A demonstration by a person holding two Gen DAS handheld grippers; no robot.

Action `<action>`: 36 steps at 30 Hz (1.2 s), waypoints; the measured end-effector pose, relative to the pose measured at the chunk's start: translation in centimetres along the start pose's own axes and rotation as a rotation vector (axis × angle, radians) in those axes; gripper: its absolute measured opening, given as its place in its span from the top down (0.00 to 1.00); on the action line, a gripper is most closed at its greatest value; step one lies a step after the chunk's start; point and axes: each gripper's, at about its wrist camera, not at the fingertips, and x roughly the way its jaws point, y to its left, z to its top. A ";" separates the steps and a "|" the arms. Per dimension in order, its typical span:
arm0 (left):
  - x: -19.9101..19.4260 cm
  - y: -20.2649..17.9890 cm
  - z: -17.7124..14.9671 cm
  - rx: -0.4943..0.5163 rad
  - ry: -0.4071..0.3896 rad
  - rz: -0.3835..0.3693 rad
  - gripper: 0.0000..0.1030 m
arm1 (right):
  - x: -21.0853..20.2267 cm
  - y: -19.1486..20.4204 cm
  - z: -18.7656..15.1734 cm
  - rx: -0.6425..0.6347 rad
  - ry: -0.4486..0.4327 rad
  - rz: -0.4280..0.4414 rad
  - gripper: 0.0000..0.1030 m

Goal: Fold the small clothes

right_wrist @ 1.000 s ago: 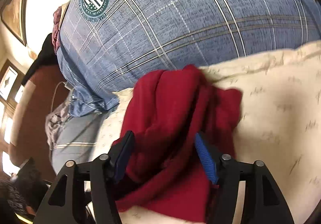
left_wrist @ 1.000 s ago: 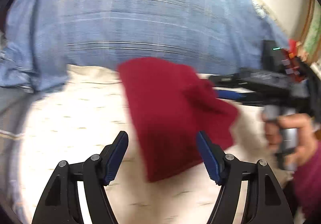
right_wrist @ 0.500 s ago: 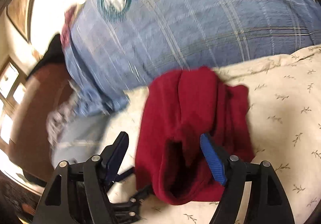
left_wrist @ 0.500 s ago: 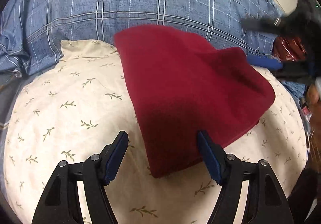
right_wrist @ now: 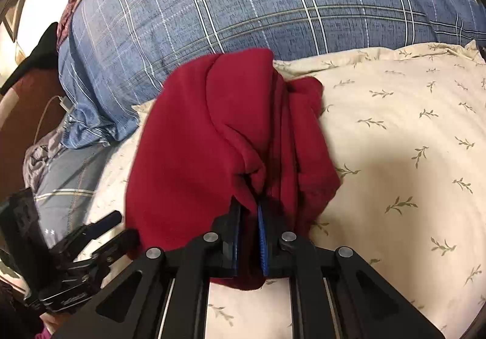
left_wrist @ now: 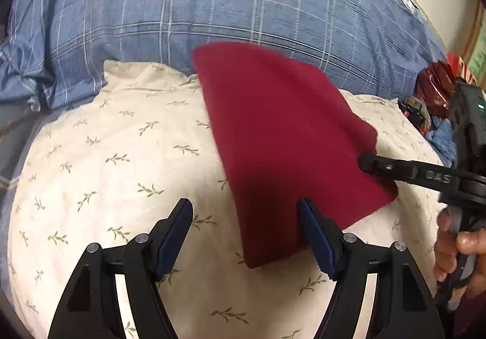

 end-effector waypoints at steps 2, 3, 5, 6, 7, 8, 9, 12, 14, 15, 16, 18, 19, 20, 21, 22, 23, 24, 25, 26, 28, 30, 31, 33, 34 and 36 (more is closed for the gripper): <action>-0.2 0.1 0.1 0.002 -0.014 0.015 0.30 | -1.3 0.5 0.1 0.000 -0.027 0.005 0.80; -0.2 0.1 0.2 0.003 -0.018 0.019 0.30 | -2.1 0.7 0.2 0.008 -0.050 0.011 0.76; -0.2 0.1 0.2 -0.002 -0.019 0.020 0.30 | -3.5 1.0 0.6 0.022 -0.105 0.030 0.47; -0.2 0.0 0.1 -0.003 -0.018 0.019 0.30 | -4.0 1.2 0.9 0.030 -0.137 0.043 0.41; -0.2 0.0 0.1 -0.005 -0.017 0.020 0.30 | -4.2 1.3 1.3 0.034 -0.154 0.049 0.37; -0.1 0.0 0.0 -0.006 -0.016 0.021 0.30 | -4.0 1.5 1.8 0.036 -0.159 0.049 0.38; -0.2 0.0 0.1 -0.007 -0.016 0.021 0.30 | -3.2 1.7 2.4 0.035 -0.149 0.034 0.38; -0.2 0.0 0.2 -0.005 -0.020 0.026 0.30 | -0.4 1.4 3.6 0.050 -0.084 -0.014 0.42; -0.1 0.0 0.2 -0.005 -0.019 0.027 0.30 | 1.3 1.0 3.4 0.057 -0.026 -0.003 0.82; -0.1 0.1 0.2 -0.006 -0.019 0.025 0.30 | 1.5 1.1 3.3 0.041 -0.028 -0.013 0.83; -0.1 0.1 0.2 -0.006 -0.019 0.023 0.30 | 1.2 1.1 3.1 0.027 -0.046 -0.025 0.84; -0.1 0.2 0.2 -0.010 -0.020 0.023 0.30 | 0.1 1.2 2.5 0.000 -0.079 -0.041 0.85; -0.2 0.3 0.2 -0.014 -0.021 0.021 0.30 | -0.3 1.2 2.1 -0.012 -0.093 -0.055 0.85; -0.2 0.4 0.2 -0.018 -0.024 0.018 0.30 | -0.4 1.1 1.9 -0.016 -0.097 -0.070 0.86; -0.1 0.5 0.3 -0.024 -0.025 0.014 0.30 | 0.0 0.8 1.5 -0.016 -0.087 -0.085 0.86; -0.1 0.6 0.3 -0.030 -0.026 0.011 0.30 | 0.4 0.3 1.1 -0.013 -0.074 -0.089 0.86; -0.1 0.7 0.3 -0.037 -0.026 0.006 0.30 | 0.7 0.0 0.7 -0.003 -0.069 -0.089 0.86; -0.1 0.9 0.3 -0.043 -0.024 -0.002 0.30 | 0.5 -0.2 0.4 0.009 -0.072 -0.082 0.86; -0.1 1.0 0.3 -0.050 -0.026 -0.008 0.30 | 0.1 -0.2 0.3 0.007 -0.076 -0.075 0.86; -0.2 1.1 0.3 -0.057 -0.029 -0.017 0.29 | -0.2 -0.1 0.2 -0.001 -0.080 -0.075 0.86; -0.2 1.4 0.4 -0.077 -0.034 -0.045 0.25 | -0.2 0.0 0.3 -0.016 -0.073 -0.079 0.86; 0.0 1.7 0.5 -0.099 -0.030 -0.081 0.25 | -0.2 -0.3 0.1 -0.003 -0.066 -0.074 0.86; 0.1 1.8 0.5 -0.104 -0.027 -0.091 0.25 | -0.3 -0.3 0.0 -0.005 -0.068 -0.073 0.86; 0.3 2.0 0.6 -0.111 -0.032 -0.101 0.24 | -0.2 -0.1 -0.4 -0.025 -0.065 -0.085 0.86; 0.5 2.0 0.8 -0.114 -0.034 -0.102 0.24 | 0.0 -0.3 -0.5 -0.025 -0.056 -0.083 0.86; 1.1 2.3 1.1 -0.139 -0.025 -0.118 0.24 | -0.2 -0.8 -0.2 0.001 -0.056 -0.046 0.80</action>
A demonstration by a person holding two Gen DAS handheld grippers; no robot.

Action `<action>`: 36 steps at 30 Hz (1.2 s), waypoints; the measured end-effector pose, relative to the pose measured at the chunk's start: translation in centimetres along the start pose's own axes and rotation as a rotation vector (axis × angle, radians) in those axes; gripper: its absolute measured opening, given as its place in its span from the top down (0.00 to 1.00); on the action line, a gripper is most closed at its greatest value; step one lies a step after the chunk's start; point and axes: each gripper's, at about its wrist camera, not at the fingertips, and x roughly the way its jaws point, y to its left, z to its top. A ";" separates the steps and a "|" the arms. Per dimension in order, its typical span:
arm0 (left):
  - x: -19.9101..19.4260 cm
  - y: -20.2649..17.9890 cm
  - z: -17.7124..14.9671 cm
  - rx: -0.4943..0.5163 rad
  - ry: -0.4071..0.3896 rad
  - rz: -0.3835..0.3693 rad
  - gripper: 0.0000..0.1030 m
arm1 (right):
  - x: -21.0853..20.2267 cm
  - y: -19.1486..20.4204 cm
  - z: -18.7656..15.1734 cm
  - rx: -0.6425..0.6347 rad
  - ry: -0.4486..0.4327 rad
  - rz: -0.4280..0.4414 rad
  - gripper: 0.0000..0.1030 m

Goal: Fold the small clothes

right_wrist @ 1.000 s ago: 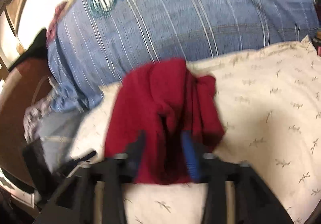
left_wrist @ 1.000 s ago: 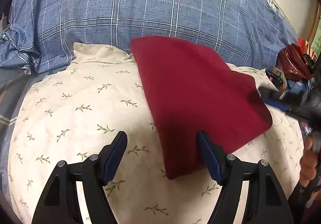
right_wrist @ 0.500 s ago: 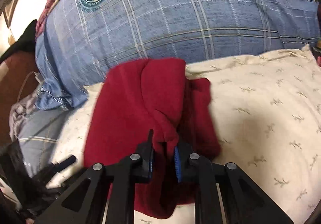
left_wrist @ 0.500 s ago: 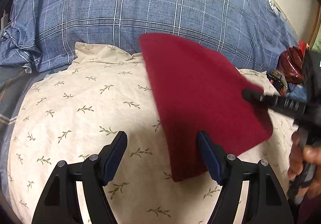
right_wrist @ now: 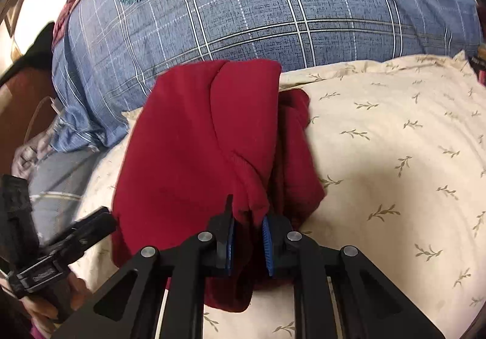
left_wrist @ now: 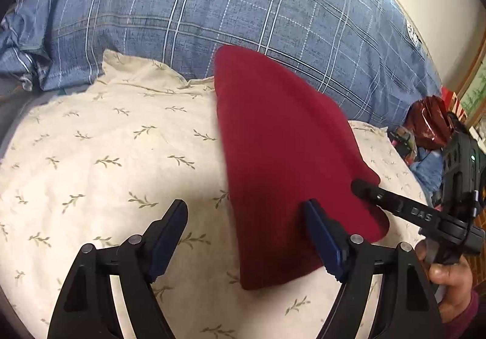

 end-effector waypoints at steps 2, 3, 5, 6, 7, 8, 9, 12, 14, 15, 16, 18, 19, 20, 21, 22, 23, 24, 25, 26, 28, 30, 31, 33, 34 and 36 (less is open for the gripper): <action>0.6 0.6 0.4 -0.043 0.015 -0.020 0.24 | -1.3 -0.5 0.5 0.035 -0.041 0.050 0.59; 1.0 0.9 0.7 -0.069 0.023 -0.023 0.24 | -2.2 -0.7 0.8 0.046 -0.075 0.066 0.48; 1.6 1.4 1.2 -0.099 0.033 -0.031 0.21 | -3.1 -1.2 1.6 0.056 -0.135 0.071 0.22; 2.0 1.6 1.4 -0.112 0.037 -0.036 0.20 | -3.2 -1.5 2.2 0.061 -0.161 0.079 0.22; 2.3 1.7 1.7 -0.122 0.042 -0.041 0.19 | -2.7 -1.8 2.8 0.061 -0.162 0.097 0.21; 2.8 1.9 2.1 -0.131 0.048 -0.047 0.17 | -2.0 -2.0 3.4 0.062 -0.144 0.117 0.20; 3.2 1.9 2.5 -0.137 0.049 -0.049 0.14 | -0.6 -2.4 4.2 0.076 -0.106 0.140 0.20; 5.0 1.7 3.8 -0.141 0.062 -0.060 0.09 | 3.5 -4.0 5.2 0.145 0.007 0.198 0.18; 6.5 1.5 4.5 -0.146 0.073 -0.071 0.09 | 5.4 -4.9 5.2 0.174 0.035 0.196 0.18; 7.2 1.3 4.7 -0.143 0.078 -0.072 0.09 | 6.0 -5.0 5.1 0.173 0.036 0.234 0.18; 7.8 1.1 4.9 -0.137 0.082 -0.071 0.09 | 6.1 -4.8 5.0 0.151 0.019 0.254 0.22; 9.0 0.7 5.2 -0.121 0.078 -0.065 0.12 | 6.4 -4.1 5.0 0.102 0.023 0.248 0.42; 9.3 0.4 5.4 -0.111 0.080 -0.067 0.17 | 6.4 -3.9 5.0 0.105 0.023 0.246 0.49; 9.6 0.1 5.5 -0.099 0.086 -0.073 0.28 | 6.2 -3.8 5.0 0.112 0.017 0.242 0.58; 9.4 -0.3 5.7 -0.087 0.084 -0.061 0.35 | 5.7 -3.7 5.1 0.113 0.016 0.242 0.61; 9.1 -0.6 5.8 -0.078 0.083 -0.059 0.38 | 5.2 -3.4 5.1 0.108 0.010 0.245 0.64; 8.5 -0.9 5.8 -0.064 0.083 -0.061 0.43 | 4.4 -3.0 5.1 0.103 0.004 0.254 0.65; 7.6 -1.1 5.6 -0.050 0.084 -0.065 0.45 | 3.5 -2.5 5.0 0.100 0.001 0.271 0.65; 6.8 -1.3 5.4 -0.043 0.086 -0.066 0.45 | 2.7 -2.1 4.8 0.099 0.005 0.291 0.65; 5.6 -1.3 5.0 -0.039 0.087 -0.070 0.45 | 1.8 -1.5 4.5 0.099 0.010 0.313 0.66; 3.5 -1.2 4.2 -0.044 0.095 -0.082 0.45 | 0.0 -0.1 3.3 0.078 0.016 0.337 0.66; 1.2 -1.1 2.8 -0.047 0.103 -0.065 0.45 | -1.1 0.9 1.9 0.067 0.038 0.362 0.66; 0.3 -1.1 2.1 -0.047 0.105 -0.053 0.45 | -1.3 1.2 1.0 0.068 0.050 0.370 0.65; -0.5 -0.7 0.5 -0.051 0.122 -0.009 0.44 | -1.0 1.9 -0.9 0.046 0.080 0.353 0.60; -0.4 -0.6 -0.2 -0.057 0.139 0.013 0.44 | -0.5 2.1 -1.6 0.026 0.101 0.311 0.58; 0.6 0.1 -1.9 -0.081 0.165 0.037 0.38 | -0.2 2.5 -2.7 -0.021 0.113 0.194 0.49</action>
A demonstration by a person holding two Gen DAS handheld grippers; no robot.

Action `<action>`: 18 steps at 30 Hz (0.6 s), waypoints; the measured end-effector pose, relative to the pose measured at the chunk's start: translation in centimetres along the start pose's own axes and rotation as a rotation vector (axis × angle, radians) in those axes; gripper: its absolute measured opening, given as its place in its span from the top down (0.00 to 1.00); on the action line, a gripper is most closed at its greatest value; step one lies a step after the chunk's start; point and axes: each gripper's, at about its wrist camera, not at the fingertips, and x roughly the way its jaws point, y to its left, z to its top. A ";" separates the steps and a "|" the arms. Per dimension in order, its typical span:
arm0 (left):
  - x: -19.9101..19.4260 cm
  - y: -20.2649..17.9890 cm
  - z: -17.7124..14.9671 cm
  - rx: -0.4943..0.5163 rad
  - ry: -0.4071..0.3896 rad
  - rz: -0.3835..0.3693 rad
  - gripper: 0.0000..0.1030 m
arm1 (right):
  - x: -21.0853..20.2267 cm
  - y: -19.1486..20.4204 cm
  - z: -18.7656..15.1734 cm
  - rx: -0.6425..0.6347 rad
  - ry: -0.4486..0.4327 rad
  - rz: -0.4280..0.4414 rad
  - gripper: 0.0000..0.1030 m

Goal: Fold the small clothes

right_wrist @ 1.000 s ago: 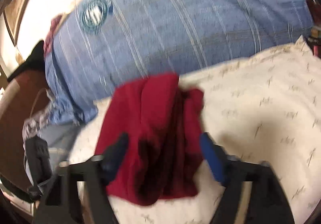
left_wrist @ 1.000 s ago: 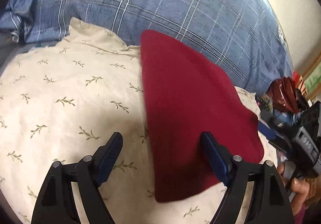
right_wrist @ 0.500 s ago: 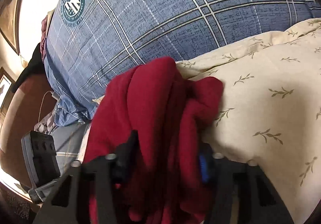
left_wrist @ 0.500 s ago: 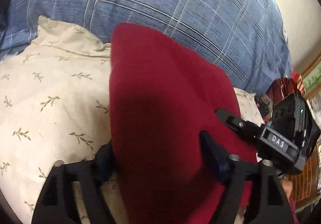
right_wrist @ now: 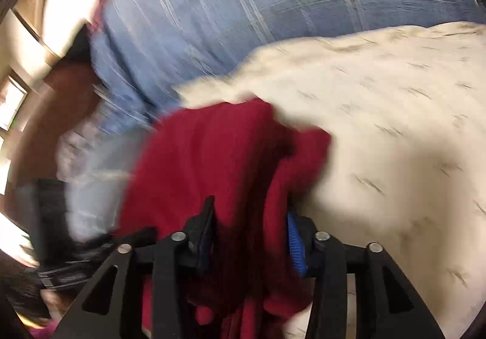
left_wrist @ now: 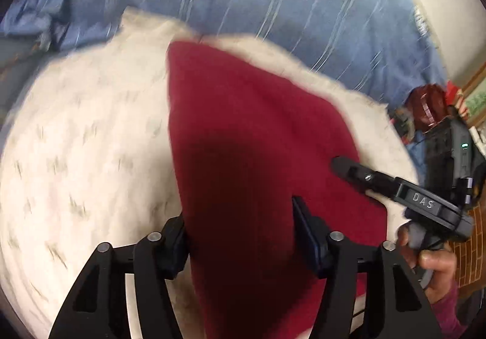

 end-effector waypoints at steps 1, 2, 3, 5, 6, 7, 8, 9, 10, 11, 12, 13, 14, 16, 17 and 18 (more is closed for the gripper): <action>-0.1 0.2 -0.4 -0.011 -0.019 0.002 0.37 | -0.7 0.3 -0.3 -0.010 -0.021 -0.016 0.49; -0.4 0.2 -0.6 -0.016 -0.042 0.007 0.35 | -1.8 0.8 -0.5 -0.026 -0.042 -0.035 0.49; -0.7 0.2 -0.6 -0.018 -0.052 0.019 0.35 | -3.2 1.6 -0.7 -0.055 -0.076 -0.056 0.49; -1.4 -0.1 -0.6 -0.018 -0.073 0.038 0.35 | -5.6 3.5 -1.0 -0.115 -0.133 -0.068 0.54; -1.7 -0.5 -0.7 -0.006 -0.091 0.060 0.34 | -6.6 4.6 -1.2 -0.153 -0.147 -0.050 0.57; -2.0 -0.9 -0.9 0.015 -0.109 0.091 0.34 | -7.1 5.6 -1.4 -0.187 -0.152 -0.032 0.63; -2.3 -1.4 -1.2 0.039 -0.127 0.123 0.33 | -7.6 6.9 -1.8 -0.234 -0.155 -0.016 0.66; -2.9 -1.7 -2.1 0.053 -0.138 0.142 0.32 | -7.6 7.6 -2.1 -0.262 -0.156 -0.013 0.67; -3.2 -1.9 -2.4 0.059 -0.146 0.158 0.32 | -7.5 8.1 -2.6 -0.291 -0.151 -0.014 0.72; -3.4 -2.2 -2.8 0.059 -0.152 0.168 0.31 | -7.1 8.4 -3.1 -0.308 -0.138 -0.020 0.75; -3.8 -2.2 -3.3 0.056 -0.158 0.176 0.31 | -6.3 8.4 -3.6 -0.315 -0.113 -0.027 0.76; -4.0 -2.3 -3.5 0.058 -0.163 0.185 0.31 | -5.5 8.2 -4.0 -0.318 -0.090 -0.034 0.78; -4.4 -2.4 -3.9 0.063 -0.172 0.197 0.30 | -4.6 7.9 -4.3 -0.322 -0.069 -0.058 0.84; -5.8 -3.2 -5.0 0.080 -0.197 0.230 0.29 | -3.1 6.9 -5.2 -0.340 -0.058 -0.183 0.94; -6.3 -3.4 -5.4 0.087 -0.210 0.246 0.28 | -2.6 6.2 -5.6 -0.336 -0.060 -0.221 0.96; -6.8 -3.6 -5.9 0.094 -0.221 0.263 0.28 | -2.4 5.7 -5.8 -0.315 -0.065 -0.208 0.95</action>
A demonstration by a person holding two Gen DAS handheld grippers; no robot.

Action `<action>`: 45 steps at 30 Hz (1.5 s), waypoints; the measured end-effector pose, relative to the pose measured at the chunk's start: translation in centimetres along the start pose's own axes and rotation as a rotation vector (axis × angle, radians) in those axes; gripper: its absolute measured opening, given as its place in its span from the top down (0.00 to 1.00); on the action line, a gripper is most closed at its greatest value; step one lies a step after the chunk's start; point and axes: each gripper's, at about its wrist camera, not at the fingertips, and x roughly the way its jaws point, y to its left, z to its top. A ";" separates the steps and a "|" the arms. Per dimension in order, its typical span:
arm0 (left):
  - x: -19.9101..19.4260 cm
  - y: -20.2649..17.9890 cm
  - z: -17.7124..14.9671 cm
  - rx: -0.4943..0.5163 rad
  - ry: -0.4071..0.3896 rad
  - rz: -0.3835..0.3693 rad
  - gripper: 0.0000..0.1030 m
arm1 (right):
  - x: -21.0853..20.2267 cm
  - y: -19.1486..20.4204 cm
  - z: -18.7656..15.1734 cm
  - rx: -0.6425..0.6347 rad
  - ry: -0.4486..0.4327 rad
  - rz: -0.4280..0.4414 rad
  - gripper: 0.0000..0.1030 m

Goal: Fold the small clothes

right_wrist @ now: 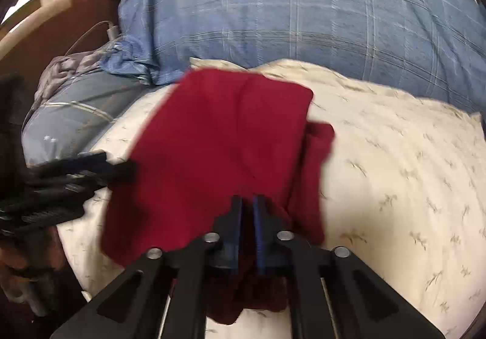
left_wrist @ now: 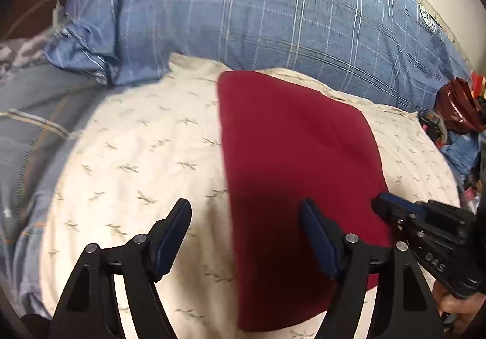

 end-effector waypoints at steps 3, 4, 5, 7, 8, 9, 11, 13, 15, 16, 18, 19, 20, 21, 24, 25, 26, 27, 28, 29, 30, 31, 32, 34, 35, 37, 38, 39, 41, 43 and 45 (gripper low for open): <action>-1.5 -0.4 -1.0 0.003 -0.019 0.032 0.28 | -0.5 0.0 -0.2 0.028 -0.016 0.013 0.95; -1.8 -0.5 -1.1 0.002 -0.023 0.039 0.28 | -0.9 0.1 -0.2 0.034 -0.022 0.022 0.89; -2.2 -0.7 -1.3 0.000 -0.030 0.046 0.28 | -1.2 0.2 -0.2 0.045 -0.027 0.036 0.86; -3.0 -0.7 -1.5 -0.002 -0.053 0.058 0.28 | -2.4 0.1 -0.2 0.078 -0.051 0.067 0.69; -3.4 -0.9 -1.6 -0.003 -0.064 0.065 0.28 | -3.0 0.3 -0.3 0.090 -0.065 0.080 0.55; -3.9 -1.1 -1.7 -0.004 -0.075 0.073 0.28 | -3.6 0.6 -0.3 0.096 -0.079 0.086 0.49; -4.8 -1.3 -1.8 -0.011 -0.094 0.083 0.28 | -4.3 1.4 -0.3 0.086 -0.101 0.069 0.43; -5.5 -1.5 -2.1 -0.010 -0.102 0.085 0.28 | -5.2 2.1 -0.3 0.069 -0.119 0.037 0.43; -6.2 -1.7 -2.4 -0.005 -0.111 0.086 0.28 | -5.8 2.3 -0.4 0.072 -0.133 0.027 0.43; -6.4 -1.8 -2.5 -0.001 -0.115 0.089 0.28 | -5.9 2.4 -0.3 0.074 -0.137 0.023 0.43; -6.9 -1.9 -2.5 0.003 -0.126 0.095 0.28 | -6.2 2.7 -0.1 0.071 -0.142 0.006 0.41; -7.1 -1.8 -2.5 0.001 -0.130 0.095 0.28 | -6.3 2.8 -0.1 0.069 -0.145 -0.002 0.40; -7.4 -1.8 -2.6 -0.001 -0.134 0.094 0.28 | -6.4 2.9 0.0 0.070 -0.148 -0.004 0.37; -7.6 -1.7 -2.6 -0.005 -0.138 0.093 0.28 | -6.5 2.9 0.0 0.072 -0.151 -0.004 0.37; -7.9 -1.5 -2.5 -0.004 -0.149 0.096 0.28 | -6.7 2.9 0.1 0.083 -0.159 -0.007 0.31; -8.0 -1.6 -2.5 -0.002 -0.152 0.099 0.28 | -6.7 3.0 0.1 0.087 -0.160 -0.011 0.29; -8.1 -1.6 -2.6 0.000 -0.155 0.102 0.28 | -6.6 3.0 0.1 0.091 -0.159 -0.015 0.29; -8.2 -1.7 -2.7 0.002 -0.156 0.104 0.28 | -6.6 3.0 0.1 0.094 -0.157 -0.017 0.29; -8.2 -1.7 -2.6 0.003 -0.156 0.104 0.28 | -6.5 3.0 0.1 0.096 -0.155 -0.018 0.29; -8.3 -1.7 -2.7 0.002 -0.157 0.105 0.28 | -6.5 3.1 0.1 0.097 -0.153 -0.018 0.29; -8.3 -1.7 -2.7 0.001 -0.158 0.105 0.28 | -6.4 3.1 0.1 0.097 -0.152 -0.018 0.29; -8.4 -1.6 -2.7 0.001 -0.160 0.106 0.28 | -6.4 3.1 0.1 0.097 -0.151 -0.019 0.29; -8.4 -1.6 -2.7 0.001 -0.161 0.108 0.28 | -6.4 3.1 0.1 0.096 -0.151 -0.020 0.29; -8.3 -1.7 -2.7 0.005 -0.160 0.112 0.28 | -6.4 3.1 0.0 0.096 -0.150 -0.022 0.29; -8.3 -1.7 -2.7 0.007 -0.159 0.112 0.28 | -6.3 3.1 0.0 0.097 -0.148 -0.022 0.29; -8.1 -1.8 -2.7 0.011 -0.157 0.112 0.28 | -6.2 3.1 0.0 0.097 -0.144 -0.024 0.29; -8.0 -1.9 -2.6 0.012 -0.155 0.113 0.28 | -6.1 3.0 0.0 0.099 -0.143 -0.025 0.29; -8.0 -1.8 -2.6 0.013 -0.154 0.113 0.28 | -6.1 3.0 0.0 0.100 -0.141 -0.026 0.29; -7.8 -1.8 -2.5 0.014 -0.152 0.114 0.28 | -6.0 2.9 0.0 0.100 -0.141 -0.028 0.29; -7.7 -1.8 -2.4 0.015 -0.149 0.114 0.28 | -5.8 2.8 0.1 0.102 -0.139 -0.031 0.29; -7.6 -1.7 -2.4 0.017 -0.147 0.116 0.28 | -5.7 2.7 0.1 0.109 -0.136 -0.031 0.28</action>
